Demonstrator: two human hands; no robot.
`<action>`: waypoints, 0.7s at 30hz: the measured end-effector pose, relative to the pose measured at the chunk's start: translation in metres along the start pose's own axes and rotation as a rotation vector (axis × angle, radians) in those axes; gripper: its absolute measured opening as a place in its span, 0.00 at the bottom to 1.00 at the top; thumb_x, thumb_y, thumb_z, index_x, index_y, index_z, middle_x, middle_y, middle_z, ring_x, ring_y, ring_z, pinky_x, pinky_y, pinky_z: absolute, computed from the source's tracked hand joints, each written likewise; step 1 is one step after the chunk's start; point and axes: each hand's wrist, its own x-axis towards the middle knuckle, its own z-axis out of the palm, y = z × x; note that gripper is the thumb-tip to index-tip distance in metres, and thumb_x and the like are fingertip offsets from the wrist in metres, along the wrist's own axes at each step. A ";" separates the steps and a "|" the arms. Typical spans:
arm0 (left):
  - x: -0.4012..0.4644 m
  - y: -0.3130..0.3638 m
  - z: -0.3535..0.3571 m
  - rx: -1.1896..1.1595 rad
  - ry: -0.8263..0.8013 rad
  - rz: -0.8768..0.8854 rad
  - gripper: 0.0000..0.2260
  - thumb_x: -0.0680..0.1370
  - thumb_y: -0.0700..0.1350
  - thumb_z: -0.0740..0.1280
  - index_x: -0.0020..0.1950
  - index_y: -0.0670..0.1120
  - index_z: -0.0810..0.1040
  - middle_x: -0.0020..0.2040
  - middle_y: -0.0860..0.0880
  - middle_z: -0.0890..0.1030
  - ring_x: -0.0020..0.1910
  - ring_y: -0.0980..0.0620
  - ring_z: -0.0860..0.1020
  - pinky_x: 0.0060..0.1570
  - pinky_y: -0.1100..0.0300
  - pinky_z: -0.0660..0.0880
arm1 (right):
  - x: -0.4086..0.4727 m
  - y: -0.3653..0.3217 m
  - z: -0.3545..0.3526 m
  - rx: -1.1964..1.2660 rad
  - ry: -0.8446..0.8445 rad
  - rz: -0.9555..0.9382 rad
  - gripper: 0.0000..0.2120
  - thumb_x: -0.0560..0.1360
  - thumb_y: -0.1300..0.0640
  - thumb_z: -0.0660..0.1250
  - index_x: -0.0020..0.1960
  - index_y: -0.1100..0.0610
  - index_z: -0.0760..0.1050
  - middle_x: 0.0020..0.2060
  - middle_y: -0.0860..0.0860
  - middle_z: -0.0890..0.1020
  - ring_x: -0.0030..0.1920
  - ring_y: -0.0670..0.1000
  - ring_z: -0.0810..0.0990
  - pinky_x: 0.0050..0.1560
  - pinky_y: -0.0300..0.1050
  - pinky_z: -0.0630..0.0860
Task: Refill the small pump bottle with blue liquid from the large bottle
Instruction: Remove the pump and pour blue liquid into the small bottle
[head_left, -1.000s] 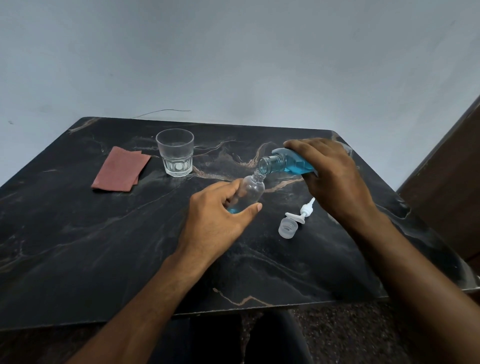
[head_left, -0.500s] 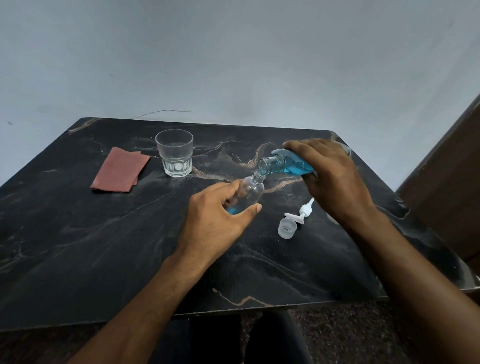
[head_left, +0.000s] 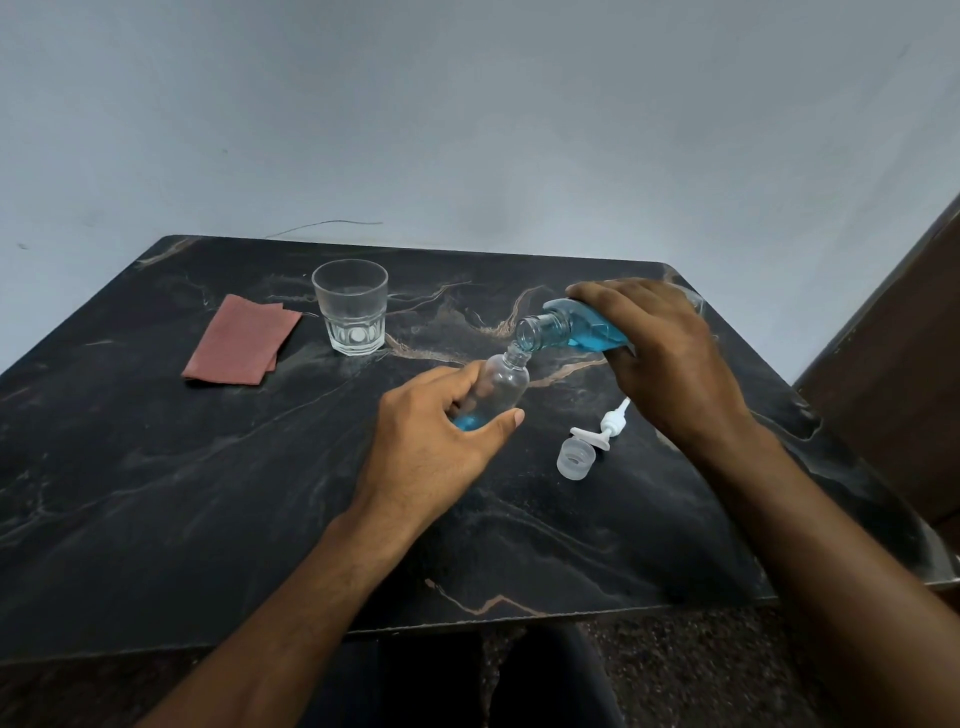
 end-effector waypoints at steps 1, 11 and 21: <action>0.000 0.000 0.000 0.000 -0.001 -0.001 0.14 0.70 0.52 0.80 0.54 0.52 0.86 0.42 0.54 0.84 0.43 0.54 0.81 0.44 0.61 0.78 | 0.000 0.000 0.000 0.001 -0.001 0.002 0.24 0.70 0.72 0.73 0.64 0.59 0.78 0.57 0.54 0.84 0.59 0.59 0.80 0.61 0.56 0.74; -0.001 -0.001 0.001 0.006 -0.010 -0.001 0.14 0.71 0.52 0.80 0.55 0.54 0.86 0.42 0.55 0.83 0.43 0.54 0.81 0.44 0.61 0.77 | 0.000 0.001 -0.001 -0.005 -0.014 0.003 0.24 0.71 0.71 0.74 0.65 0.60 0.78 0.58 0.55 0.84 0.59 0.59 0.80 0.62 0.57 0.74; 0.001 -0.002 0.002 0.010 -0.020 0.006 0.12 0.71 0.53 0.79 0.52 0.56 0.85 0.42 0.55 0.83 0.43 0.54 0.81 0.44 0.65 0.77 | 0.001 0.003 -0.001 -0.009 -0.002 -0.007 0.25 0.69 0.74 0.73 0.64 0.60 0.79 0.57 0.54 0.84 0.58 0.58 0.81 0.62 0.53 0.72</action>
